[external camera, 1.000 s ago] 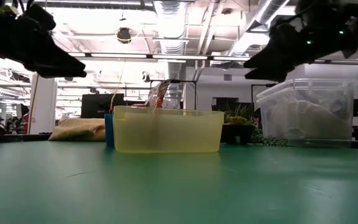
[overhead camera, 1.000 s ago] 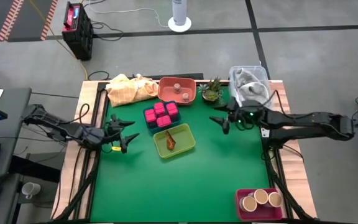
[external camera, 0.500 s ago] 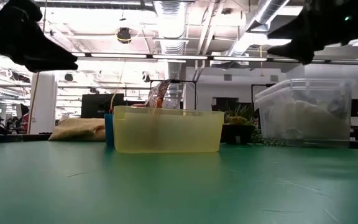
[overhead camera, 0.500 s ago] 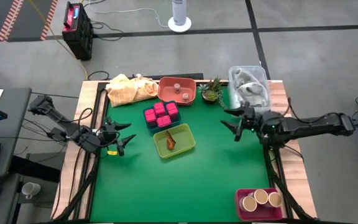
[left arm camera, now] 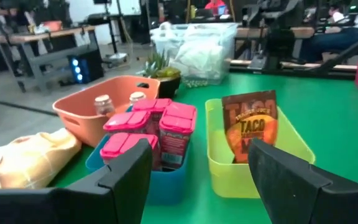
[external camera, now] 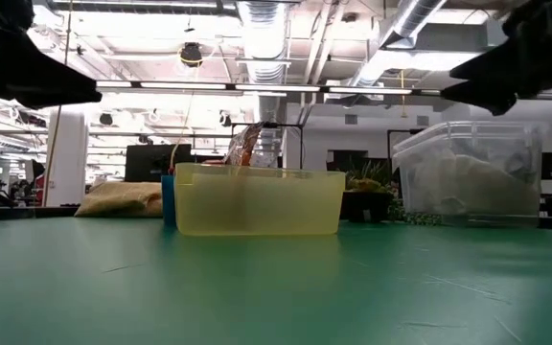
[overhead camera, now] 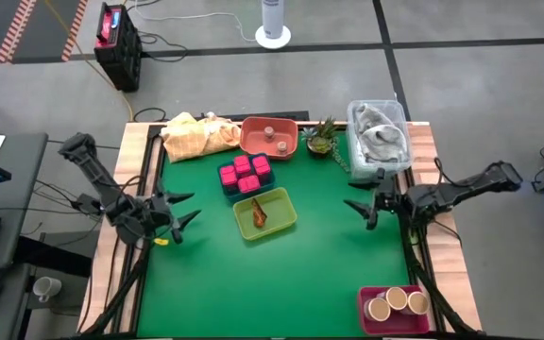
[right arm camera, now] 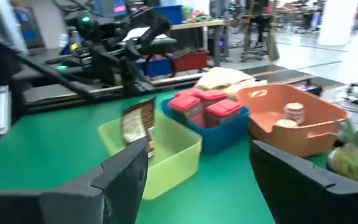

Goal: Sort spices by type
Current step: Return to Home Position

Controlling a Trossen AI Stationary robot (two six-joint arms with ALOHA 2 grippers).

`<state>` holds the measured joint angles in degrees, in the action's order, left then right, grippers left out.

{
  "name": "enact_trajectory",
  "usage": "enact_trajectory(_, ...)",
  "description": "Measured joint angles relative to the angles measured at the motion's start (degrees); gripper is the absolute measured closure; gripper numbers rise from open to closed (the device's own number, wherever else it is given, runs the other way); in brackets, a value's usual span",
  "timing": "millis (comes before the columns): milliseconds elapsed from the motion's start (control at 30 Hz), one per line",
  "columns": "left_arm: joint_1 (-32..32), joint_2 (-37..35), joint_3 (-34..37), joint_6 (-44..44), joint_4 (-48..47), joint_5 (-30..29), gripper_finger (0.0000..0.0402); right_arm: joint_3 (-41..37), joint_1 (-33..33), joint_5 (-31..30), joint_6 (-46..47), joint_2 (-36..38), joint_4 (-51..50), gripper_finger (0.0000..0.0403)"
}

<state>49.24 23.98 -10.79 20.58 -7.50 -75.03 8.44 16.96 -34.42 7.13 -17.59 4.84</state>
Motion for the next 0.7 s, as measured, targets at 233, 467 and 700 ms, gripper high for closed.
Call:
enact_trajectory(233,6.36,-0.01,0.04,1.5,-2.43,-4.77,0.0151,-6.84,2.57,1.13,-4.23,10.0,6.78,0.0104)
enact_trajectory(467,10.38,-0.05,0.04,-0.11,-2.45,-1.01,0.0151,-7.97,2.57,14.72,-3.17,17.42,3.99,0.0112)
enact_trajectory(700,8.2,-0.05,0.04,-1.52,-3.32,16.24,0.0166,-8.0,2.57,19.53,2.37,17.45,4.3,0.0112)
